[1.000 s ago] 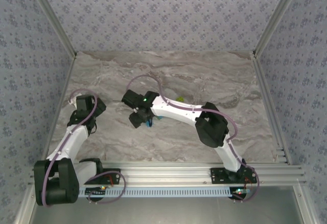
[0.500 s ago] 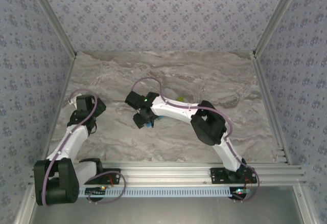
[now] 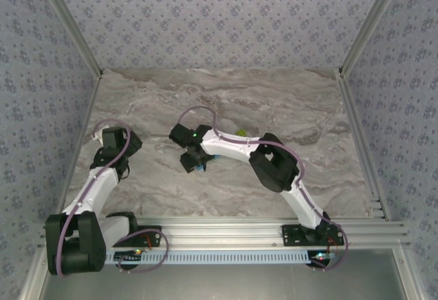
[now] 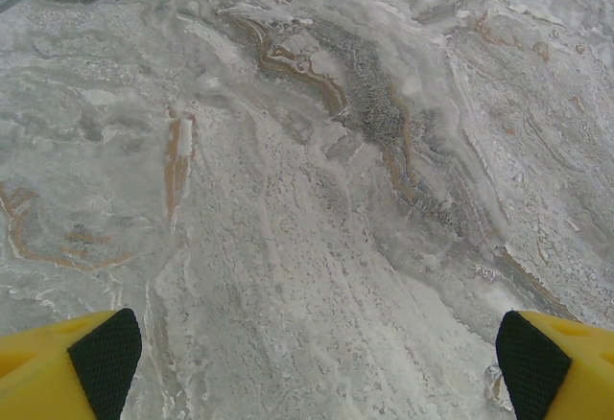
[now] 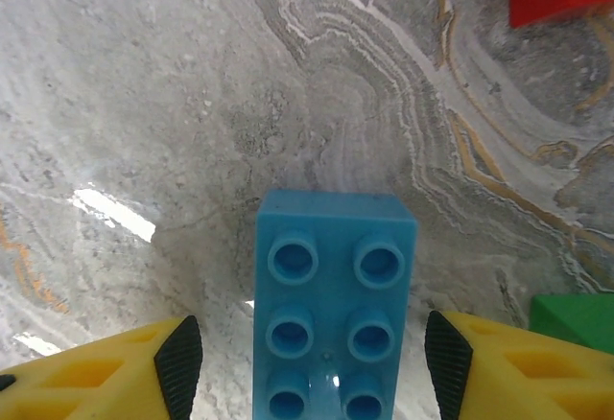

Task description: Assemble a carrot with lego

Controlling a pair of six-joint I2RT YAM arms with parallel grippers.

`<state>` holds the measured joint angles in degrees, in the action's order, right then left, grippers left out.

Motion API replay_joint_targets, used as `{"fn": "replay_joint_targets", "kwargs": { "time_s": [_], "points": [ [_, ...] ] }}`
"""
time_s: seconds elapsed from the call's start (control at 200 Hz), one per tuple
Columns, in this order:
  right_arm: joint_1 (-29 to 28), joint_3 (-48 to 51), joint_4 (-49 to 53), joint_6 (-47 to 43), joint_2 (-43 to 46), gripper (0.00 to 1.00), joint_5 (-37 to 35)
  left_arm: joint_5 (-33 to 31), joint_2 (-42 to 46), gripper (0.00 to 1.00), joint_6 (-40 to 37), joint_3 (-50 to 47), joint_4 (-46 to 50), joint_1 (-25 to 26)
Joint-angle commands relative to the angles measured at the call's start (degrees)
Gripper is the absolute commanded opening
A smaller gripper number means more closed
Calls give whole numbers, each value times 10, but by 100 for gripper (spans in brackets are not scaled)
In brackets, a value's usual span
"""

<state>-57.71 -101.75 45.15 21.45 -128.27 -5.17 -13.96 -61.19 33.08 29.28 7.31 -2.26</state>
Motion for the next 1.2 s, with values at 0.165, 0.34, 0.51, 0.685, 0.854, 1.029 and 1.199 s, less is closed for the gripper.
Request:
{"fn": "replay_joint_targets", "kwargs": {
  "time_s": [0.165,0.34,0.51,0.685,0.854,1.029,1.199],
  "points": [
    [2,3,-2,1,-14,61,4,-3,-2,98,-4,4,-4,-3],
    [-3,-2,-1,-7,-9,46,5,1,0,97,-4,3,-4,-2],
    [-10,-19,21,-18,7,37,-2,59,29,94,-15,-13,-1,5],
    [-19,-45,54,-32,55,35,-13,73,142,94,-31,-31,71,27],
    [-15,-80,102,-51,101,35,-30,147,308,92,-50,-77,90,70],
    [14,-89,151,-60,125,34,-37,224,357,91,-59,-99,67,88],
    [49,-41,143,-74,150,34,-28,277,283,89,-78,-84,40,167]
  ]
}}
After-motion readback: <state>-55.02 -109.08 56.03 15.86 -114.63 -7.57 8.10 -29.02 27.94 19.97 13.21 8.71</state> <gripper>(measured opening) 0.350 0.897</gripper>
